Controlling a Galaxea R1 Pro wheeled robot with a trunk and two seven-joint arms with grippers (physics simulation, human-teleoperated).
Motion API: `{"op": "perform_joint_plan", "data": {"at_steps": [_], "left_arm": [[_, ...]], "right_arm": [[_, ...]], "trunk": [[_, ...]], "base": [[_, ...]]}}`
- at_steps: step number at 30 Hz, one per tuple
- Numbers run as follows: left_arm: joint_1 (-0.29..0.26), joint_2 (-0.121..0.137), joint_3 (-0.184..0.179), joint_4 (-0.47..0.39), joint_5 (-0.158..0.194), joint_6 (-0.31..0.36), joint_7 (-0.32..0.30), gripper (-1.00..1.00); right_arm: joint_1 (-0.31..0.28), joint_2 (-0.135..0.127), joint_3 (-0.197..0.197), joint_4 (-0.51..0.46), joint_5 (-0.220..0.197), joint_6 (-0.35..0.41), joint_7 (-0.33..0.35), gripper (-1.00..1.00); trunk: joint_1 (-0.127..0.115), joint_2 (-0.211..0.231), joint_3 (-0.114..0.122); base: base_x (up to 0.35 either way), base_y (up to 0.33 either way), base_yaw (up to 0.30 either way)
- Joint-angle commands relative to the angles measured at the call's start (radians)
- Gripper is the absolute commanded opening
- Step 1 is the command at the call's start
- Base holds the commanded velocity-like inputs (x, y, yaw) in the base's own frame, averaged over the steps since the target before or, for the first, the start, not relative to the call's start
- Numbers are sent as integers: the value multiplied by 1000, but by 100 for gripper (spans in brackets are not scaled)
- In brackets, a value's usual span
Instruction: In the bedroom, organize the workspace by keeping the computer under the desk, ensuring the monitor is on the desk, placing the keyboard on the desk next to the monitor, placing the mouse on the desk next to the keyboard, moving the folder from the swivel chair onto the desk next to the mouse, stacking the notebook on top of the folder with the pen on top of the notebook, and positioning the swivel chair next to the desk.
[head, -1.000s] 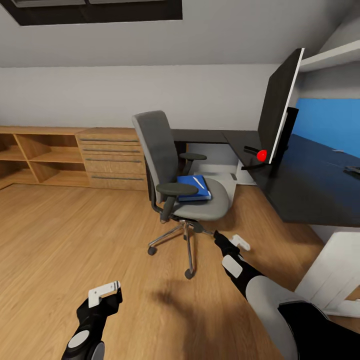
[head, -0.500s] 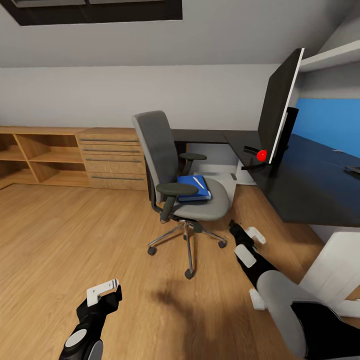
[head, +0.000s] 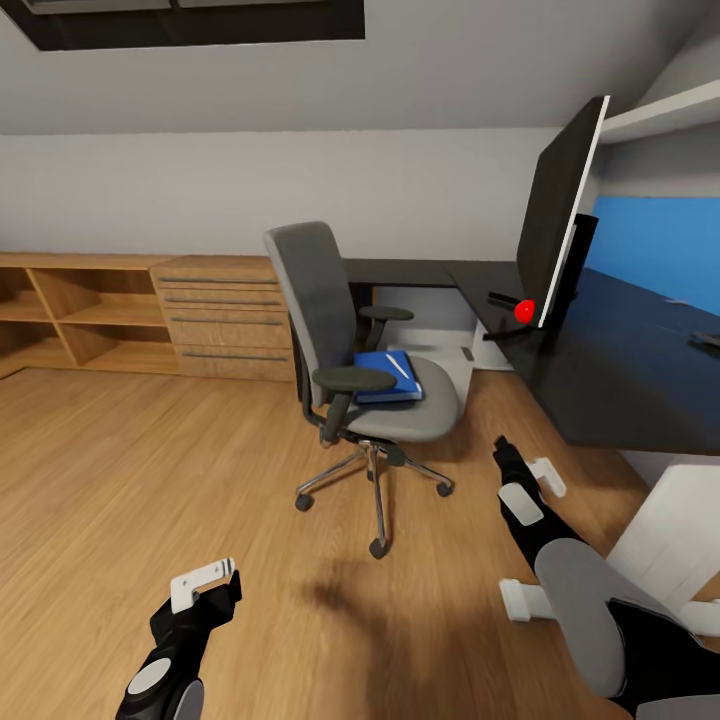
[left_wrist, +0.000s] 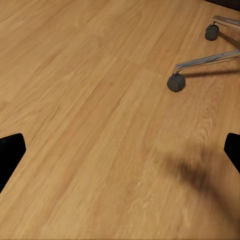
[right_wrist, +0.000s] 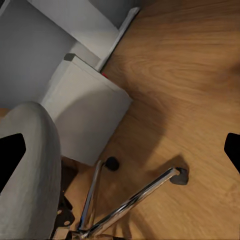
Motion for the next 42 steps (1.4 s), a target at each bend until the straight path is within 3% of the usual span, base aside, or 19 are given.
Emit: {"op": "perform_joint_plan", "data": {"at_steps": [1, 7, 11, 25, 28, 42], "left_arm": [[0, 0, -1, -2, 10, 2, 8, 100], [0, 0, -3, -2, 10, 1, 8, 100], [0, 0, -5, -2, 10, 2, 8, 100], [0, -1, -8, -2, 10, 4, 8, 100], [0, -2, -8, -2, 10, 4, 8, 100], [0, 0, -8, -2, 8, 2, 6, 100]], "right_arm": [[0, 1, 2, 0, -10, -4, 4, 100], [0, 12, 2, 1, -9, -4, 66, 100], [1, 24, 2, 7, -8, -3, 147, 100], [1, 34, 3, 9, -11, 4, 165, 100], [2, 47, 2, 8, -11, 4, 165, 100], [3, 42, 0, 14, -13, 5, 164, 100]], "trunk": [[0, 0, -1], [0, 0, -1], [0, 0, -1], [0, 0, -1], [0, 0, -1], [0, 0, -1]], "base": [[153, 0, 0], [253, 0, 0], [163, 0, 0], [13, 0, 0], [287, 0, 0], [285, 0, 0]]}}
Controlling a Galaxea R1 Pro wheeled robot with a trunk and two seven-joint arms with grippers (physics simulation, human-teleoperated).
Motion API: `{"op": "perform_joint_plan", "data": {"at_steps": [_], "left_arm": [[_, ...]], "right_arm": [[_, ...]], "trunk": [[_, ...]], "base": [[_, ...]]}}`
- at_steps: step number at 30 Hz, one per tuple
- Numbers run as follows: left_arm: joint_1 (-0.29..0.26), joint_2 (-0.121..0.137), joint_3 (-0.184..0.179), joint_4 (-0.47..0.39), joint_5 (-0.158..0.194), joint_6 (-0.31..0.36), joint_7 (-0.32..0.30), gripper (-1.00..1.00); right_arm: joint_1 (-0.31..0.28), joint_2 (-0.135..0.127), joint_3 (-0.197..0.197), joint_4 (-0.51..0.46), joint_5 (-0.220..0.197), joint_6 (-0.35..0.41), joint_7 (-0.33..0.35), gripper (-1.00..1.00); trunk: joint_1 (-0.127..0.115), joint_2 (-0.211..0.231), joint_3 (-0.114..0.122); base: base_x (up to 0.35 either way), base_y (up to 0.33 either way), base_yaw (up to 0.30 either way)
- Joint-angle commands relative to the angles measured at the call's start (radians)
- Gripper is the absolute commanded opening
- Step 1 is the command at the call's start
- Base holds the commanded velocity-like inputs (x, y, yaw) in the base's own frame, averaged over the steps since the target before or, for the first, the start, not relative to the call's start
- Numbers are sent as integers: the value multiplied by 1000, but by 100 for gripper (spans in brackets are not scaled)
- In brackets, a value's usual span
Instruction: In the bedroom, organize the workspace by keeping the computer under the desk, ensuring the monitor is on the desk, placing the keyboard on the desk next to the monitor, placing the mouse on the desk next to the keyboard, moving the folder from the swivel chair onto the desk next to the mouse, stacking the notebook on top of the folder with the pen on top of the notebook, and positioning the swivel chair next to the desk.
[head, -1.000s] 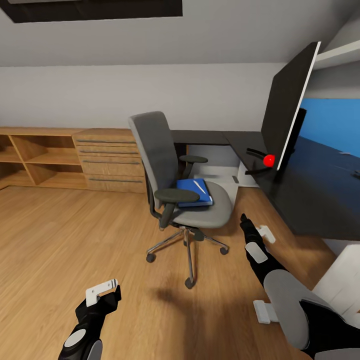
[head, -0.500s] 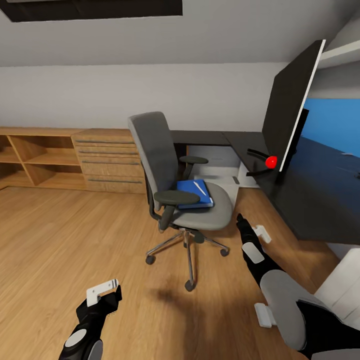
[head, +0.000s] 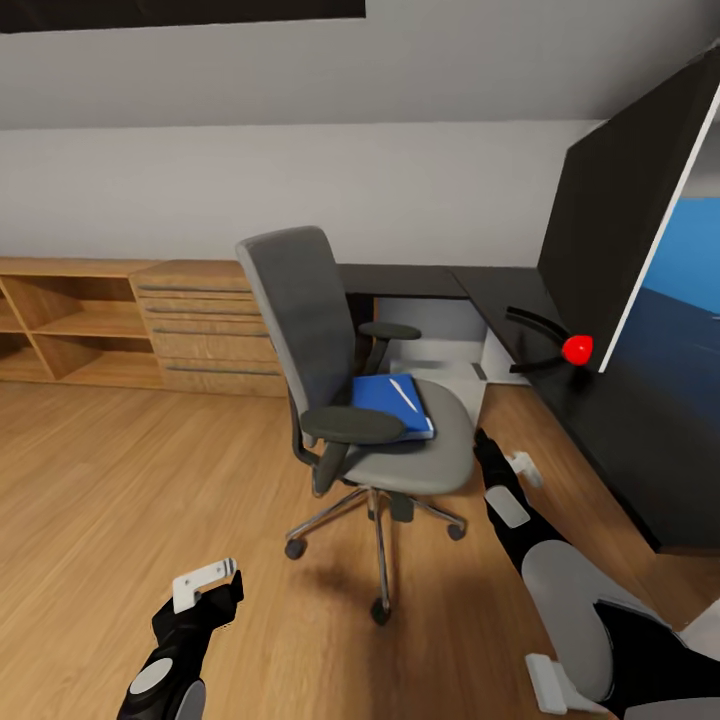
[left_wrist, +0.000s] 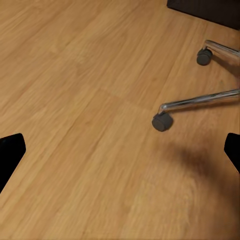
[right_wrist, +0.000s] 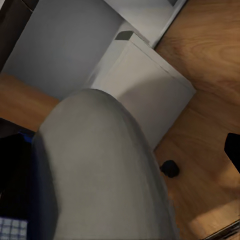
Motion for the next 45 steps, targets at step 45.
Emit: {"op": "perform_joint_plan", "data": {"at_steps": [45], "left_arm": [[0, -1, 6, -5, 10, 5, 9, 100]], "right_arm": [[-1, -3, -116, 42, -11, 180, 2, 100]], "trunk": [[0, 0, -1]], "base": [[49, 0, 0]]}}
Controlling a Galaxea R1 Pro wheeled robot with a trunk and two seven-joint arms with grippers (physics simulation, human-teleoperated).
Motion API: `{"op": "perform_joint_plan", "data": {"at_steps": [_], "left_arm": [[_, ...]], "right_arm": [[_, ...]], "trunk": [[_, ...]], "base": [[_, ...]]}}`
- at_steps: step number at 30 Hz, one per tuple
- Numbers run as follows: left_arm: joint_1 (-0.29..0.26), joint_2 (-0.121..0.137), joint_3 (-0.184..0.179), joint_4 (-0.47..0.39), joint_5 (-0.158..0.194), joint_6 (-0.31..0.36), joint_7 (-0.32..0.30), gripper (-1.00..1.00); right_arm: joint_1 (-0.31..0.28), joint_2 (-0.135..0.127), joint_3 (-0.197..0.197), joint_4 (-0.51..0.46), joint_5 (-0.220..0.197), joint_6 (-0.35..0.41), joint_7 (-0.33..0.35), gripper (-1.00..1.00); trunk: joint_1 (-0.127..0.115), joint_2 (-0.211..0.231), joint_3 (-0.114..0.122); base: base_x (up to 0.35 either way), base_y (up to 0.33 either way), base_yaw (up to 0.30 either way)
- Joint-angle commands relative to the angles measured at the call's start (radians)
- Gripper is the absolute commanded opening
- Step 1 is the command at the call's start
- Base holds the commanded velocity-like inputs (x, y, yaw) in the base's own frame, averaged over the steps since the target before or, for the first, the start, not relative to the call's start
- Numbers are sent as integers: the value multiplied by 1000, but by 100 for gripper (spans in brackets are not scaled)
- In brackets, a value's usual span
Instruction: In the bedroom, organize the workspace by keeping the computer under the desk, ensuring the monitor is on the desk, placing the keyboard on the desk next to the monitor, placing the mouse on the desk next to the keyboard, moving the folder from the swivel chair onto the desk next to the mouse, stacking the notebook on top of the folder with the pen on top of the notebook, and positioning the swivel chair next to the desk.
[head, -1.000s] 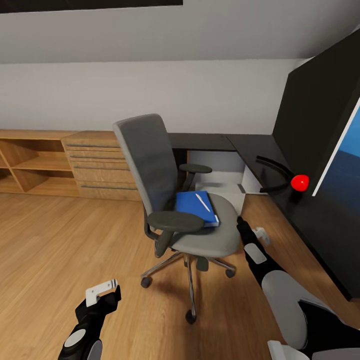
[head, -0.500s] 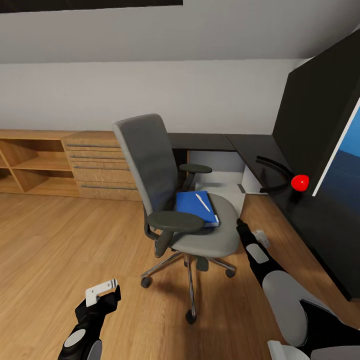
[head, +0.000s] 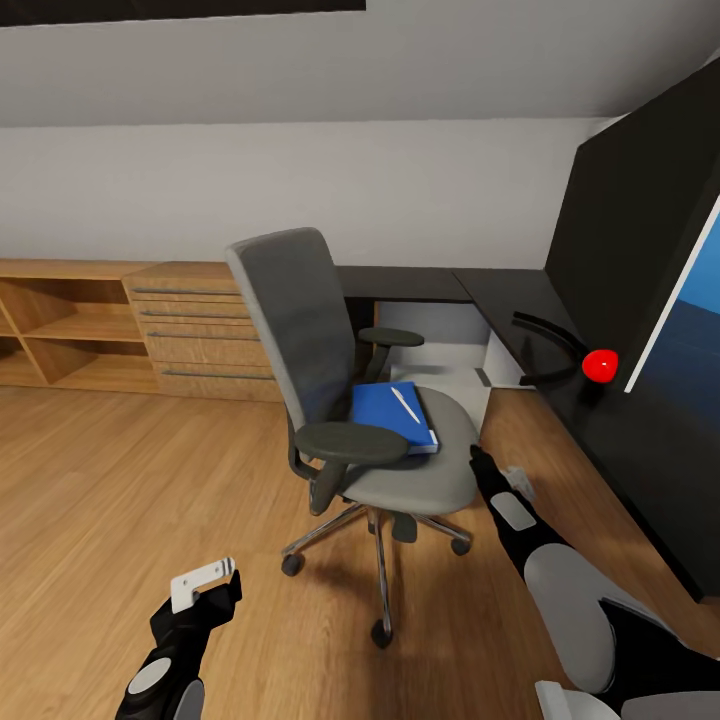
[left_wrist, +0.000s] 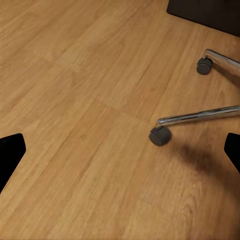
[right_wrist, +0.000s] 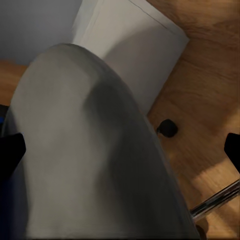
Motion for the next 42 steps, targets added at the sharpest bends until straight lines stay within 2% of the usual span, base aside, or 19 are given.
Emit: {"op": "perform_joint_plan", "data": {"at_steps": [1, 3, 6, 8, 31, 42], "left_arm": [[0, 0, -1, -2, 10, 2, 8, 100], [0, 0, -1, -2, 10, 2, 8, 100], [0, 1, -2, -2, 10, 2, 8, 100], [0, 2, -2, -5, 10, 2, 8, 100], [0, 1, -3, -8, 10, 2, 8, 100], [0, 2, -3, -9, 10, 2, 8, 100]], "right_arm": [[-1, 0, -3, 2, -11, 0, 6, 100], [0, 0, -7, 4, -11, 9, 5, 100], [-1, 1, -42, 4, -11, 47, 7, 100], [0, 1, -47, 5, -10, 50, 10, 100], [0, 0, -49, 5, -9, 53, 9, 100], [0, 0, -49, 5, -9, 53, 10, 100]], "trunk": [[0, 0, -1], [0, 0, -1], [0, 0, -1], [0, 0, -1], [0, 0, -1], [0, 0, -8]], "base": [[0, 0, 0], [0, 0, 0], [0, 0, 0], [0, 0, 0], [0, 0, 4], [0, 0, 173]]}}
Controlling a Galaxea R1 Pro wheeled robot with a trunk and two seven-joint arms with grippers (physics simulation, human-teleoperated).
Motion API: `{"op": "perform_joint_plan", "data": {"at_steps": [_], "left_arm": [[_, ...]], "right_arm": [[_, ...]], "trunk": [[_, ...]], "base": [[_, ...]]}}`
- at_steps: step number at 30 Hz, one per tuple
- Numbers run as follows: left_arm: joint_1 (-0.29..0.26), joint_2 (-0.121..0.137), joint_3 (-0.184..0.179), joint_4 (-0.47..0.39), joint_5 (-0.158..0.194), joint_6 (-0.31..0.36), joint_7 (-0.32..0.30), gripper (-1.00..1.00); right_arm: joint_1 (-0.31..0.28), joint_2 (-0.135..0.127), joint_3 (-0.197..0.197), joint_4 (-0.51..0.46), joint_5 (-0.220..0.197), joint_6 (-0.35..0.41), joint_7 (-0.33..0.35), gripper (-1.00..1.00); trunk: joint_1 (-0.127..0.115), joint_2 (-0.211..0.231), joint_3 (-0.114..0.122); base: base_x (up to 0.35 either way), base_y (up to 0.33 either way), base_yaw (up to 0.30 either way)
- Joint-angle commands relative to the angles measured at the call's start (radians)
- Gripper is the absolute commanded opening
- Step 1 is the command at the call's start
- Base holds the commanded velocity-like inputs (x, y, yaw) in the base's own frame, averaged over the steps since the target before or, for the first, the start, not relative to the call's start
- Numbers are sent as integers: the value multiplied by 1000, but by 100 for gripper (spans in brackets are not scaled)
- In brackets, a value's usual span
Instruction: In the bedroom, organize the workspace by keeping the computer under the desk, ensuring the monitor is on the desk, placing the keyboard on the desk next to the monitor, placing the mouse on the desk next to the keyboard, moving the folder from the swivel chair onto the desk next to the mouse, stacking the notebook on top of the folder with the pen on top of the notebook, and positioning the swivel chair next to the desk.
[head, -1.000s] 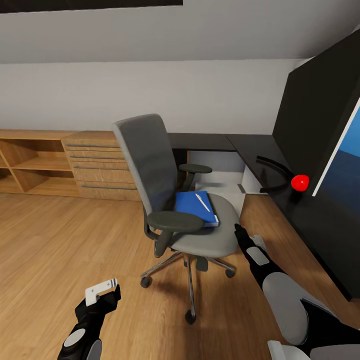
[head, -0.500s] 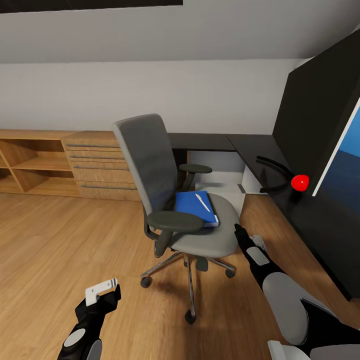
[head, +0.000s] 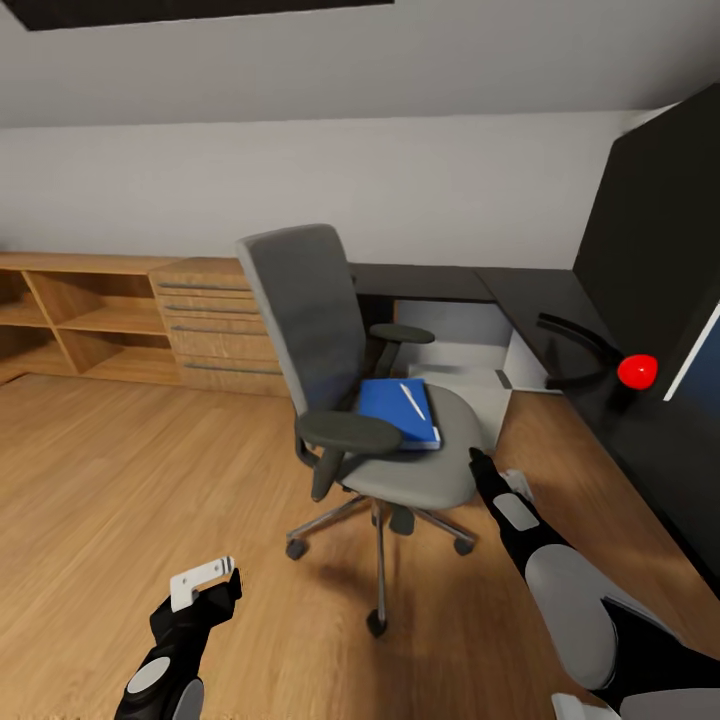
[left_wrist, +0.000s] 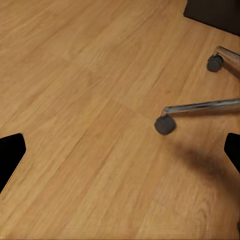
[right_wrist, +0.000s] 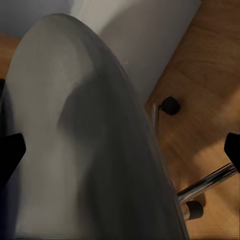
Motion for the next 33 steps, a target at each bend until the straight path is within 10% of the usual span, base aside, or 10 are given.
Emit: {"op": "perform_joint_plan", "data": {"at_steps": [1, 20, 33], "left_arm": [[0, 0, -1, -2, 10, 2, 8, 100], [0, 0, -1, -2, 10, 2, 9, 100], [0, 0, 0, -2, 10, 2, 11, 100]], "right_arm": [[0, 1, 2, 3, -13, -4, 6, 100], [0, 2, 2, 3, -11, -5, 7, 100], [0, 0, 2, 3, -10, -9, 8, 100]], "trunk": [[0, 0, -2], [0, 0, -13], [0, 0, -14]], "base": [[0, 0, 225], [0, 0, 238], [0, 0, -46]]}}
